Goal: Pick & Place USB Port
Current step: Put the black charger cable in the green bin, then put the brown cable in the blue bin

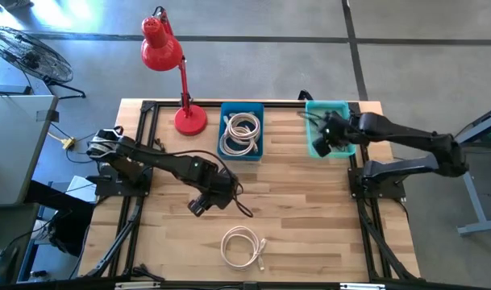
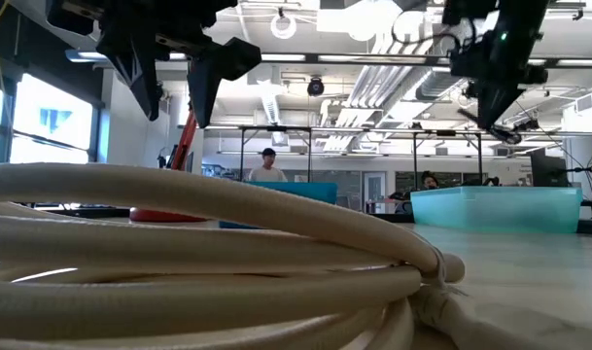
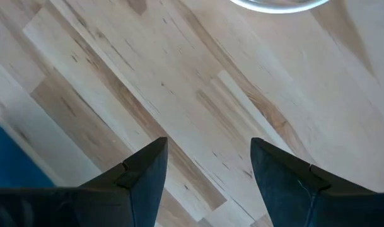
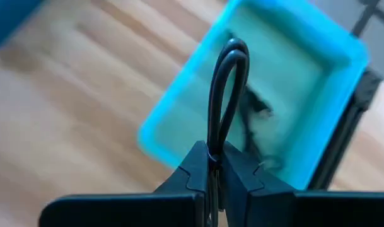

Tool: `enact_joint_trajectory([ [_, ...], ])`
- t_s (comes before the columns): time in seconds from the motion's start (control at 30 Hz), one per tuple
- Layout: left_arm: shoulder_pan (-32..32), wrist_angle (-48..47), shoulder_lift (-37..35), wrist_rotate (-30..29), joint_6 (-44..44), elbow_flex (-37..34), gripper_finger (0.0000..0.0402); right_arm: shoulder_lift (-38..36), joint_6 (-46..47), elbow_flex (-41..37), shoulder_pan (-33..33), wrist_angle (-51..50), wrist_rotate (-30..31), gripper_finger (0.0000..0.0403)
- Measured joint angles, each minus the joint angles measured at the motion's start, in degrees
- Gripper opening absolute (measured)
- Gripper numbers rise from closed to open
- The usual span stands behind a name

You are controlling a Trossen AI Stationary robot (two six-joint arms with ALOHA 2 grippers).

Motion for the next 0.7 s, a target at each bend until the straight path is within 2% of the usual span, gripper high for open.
enact_joint_trajectory([
  [0.1,0.0,0.1,0.0,0.0,0.0,0.0,0.0221,0.0,-5.1,-2.4,-4.5,4.8,-2.4,0.0032],
  [0.23,0.0,0.4,0.0,0.0,0.0,0.0,0.0221,0.0,-10.6,-4.7,-6.9,9.6,-6.1,0.0098],
  [0.43,0.0,0.5,0.0,-1.0,0.6,0.0,0.0221,0.0,-12.0,-5.1,-8.4,11.7,-3.5,0.0186],
  [0.53,0.0,0.4,0.0,-5.1,1.8,0.0,0.0221,0.0,-13.7,-5.1,-8.5,12.3,-3.2,0.0213],
  [0.6,0.0,0.2,0.0,-9.2,1.8,0.0,0.0221,0.0,-14.6,-5.1,-8.5,13.6,-5.4,0.0223],
  [0.7,0.0,-2.7,0.0,-15.4,-0.3,0.0,0.0221,0.0,-14.6,-5.1,-7.6,17.4,-15.3,0.0227],
])
